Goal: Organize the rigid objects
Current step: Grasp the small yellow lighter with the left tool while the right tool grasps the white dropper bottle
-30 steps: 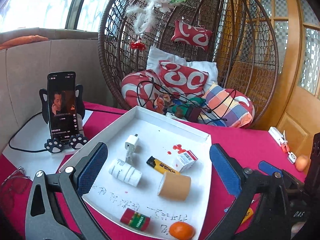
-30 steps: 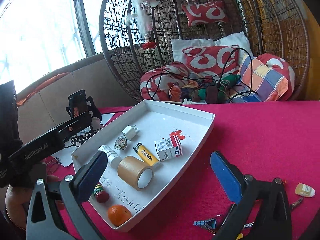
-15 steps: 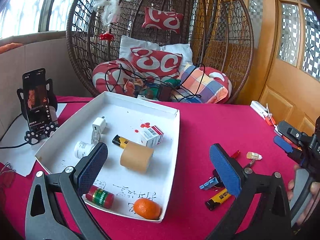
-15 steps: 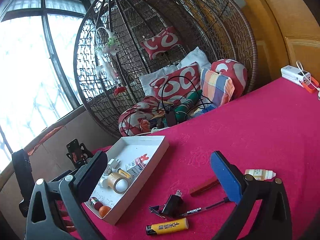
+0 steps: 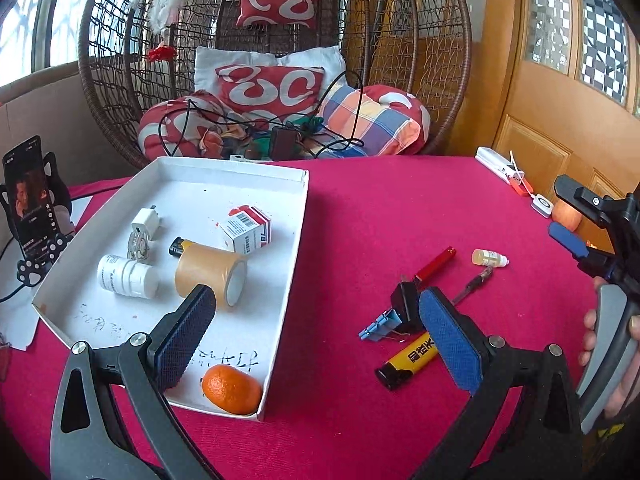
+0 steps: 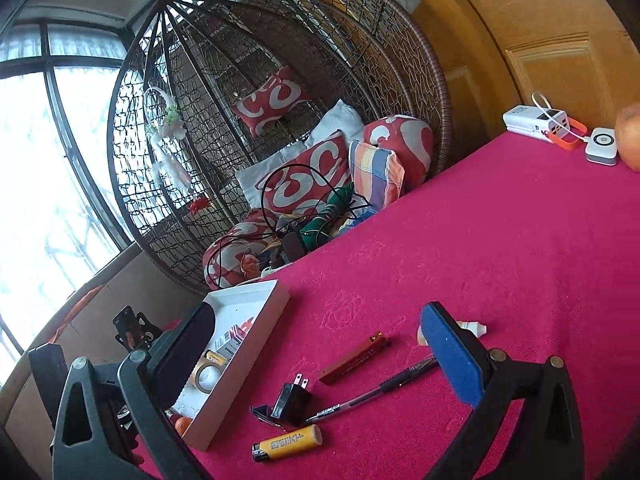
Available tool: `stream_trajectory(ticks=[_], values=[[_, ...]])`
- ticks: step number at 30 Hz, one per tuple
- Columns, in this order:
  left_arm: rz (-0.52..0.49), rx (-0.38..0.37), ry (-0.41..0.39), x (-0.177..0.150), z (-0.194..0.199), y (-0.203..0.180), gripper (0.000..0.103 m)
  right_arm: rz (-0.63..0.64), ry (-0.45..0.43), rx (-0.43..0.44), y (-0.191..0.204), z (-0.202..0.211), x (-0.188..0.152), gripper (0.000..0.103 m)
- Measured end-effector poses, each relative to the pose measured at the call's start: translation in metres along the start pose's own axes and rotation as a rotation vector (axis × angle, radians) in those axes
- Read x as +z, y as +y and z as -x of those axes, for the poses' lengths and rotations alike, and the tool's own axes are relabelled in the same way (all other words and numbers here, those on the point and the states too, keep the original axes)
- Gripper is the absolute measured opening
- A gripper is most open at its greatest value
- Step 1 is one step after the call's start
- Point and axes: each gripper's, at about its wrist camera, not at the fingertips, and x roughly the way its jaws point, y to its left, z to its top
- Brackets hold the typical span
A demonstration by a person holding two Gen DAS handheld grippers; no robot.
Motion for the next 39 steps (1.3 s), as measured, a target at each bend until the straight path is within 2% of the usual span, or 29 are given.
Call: stream_trajectory(ticks=[12, 20, 25, 26, 27, 30, 34, 35, 36, 39], values=[[0.041, -0.059, 0.106, -0.014, -0.021, 0.002, 0.103, -0.042, -0.053, -0.032, -0.015, 0.013, 0.004, 0.103], [-0.129, -0.123, 0.195, -0.031, -0.040, -0.040, 0.103, -0.059, -0.040, -0.047, -0.023, 0.010, 0.001, 0.103], [-0.209, -0.196, 0.243, -0.040, -0.053, -0.059, 0.102, -0.071, -0.036, -0.051, -0.030, 0.011, 0.000, 0.103], [-0.232, -0.205, 0.243, -0.040, -0.055, -0.062, 0.097, -0.072, -0.035, -0.052, -0.032, 0.011, 0.000, 0.103], [-0.266, -0.213, 0.247, -0.040, -0.058, -0.066, 0.084, -0.075, -0.032, -0.054, -0.033, 0.011, 0.000, 0.103], [-0.336, -0.205, 0.281, -0.041, -0.071, -0.072, 0.059, -0.081, -0.021, -0.060, -0.038, 0.011, 0.000, 0.103], [-0.368, -0.214, 0.298, -0.043, -0.076, -0.079, 0.055, -0.057, -0.011, -0.094, -0.044, 0.012, 0.003, 0.103], [-0.383, -0.219, 0.295, -0.044, -0.075, -0.082, 0.049, -0.031, 0.009, -0.128, -0.045, 0.009, 0.005, 0.103], [-0.396, -0.222, 0.291, -0.045, -0.075, -0.084, 0.042, 0.004, 0.038, -0.173, -0.046, 0.004, 0.006, 0.103], [-0.430, -0.237, 0.278, -0.048, -0.072, -0.089, 0.033, 0.116, 0.174, -0.271, -0.050, -0.021, 0.006, 0.103]])
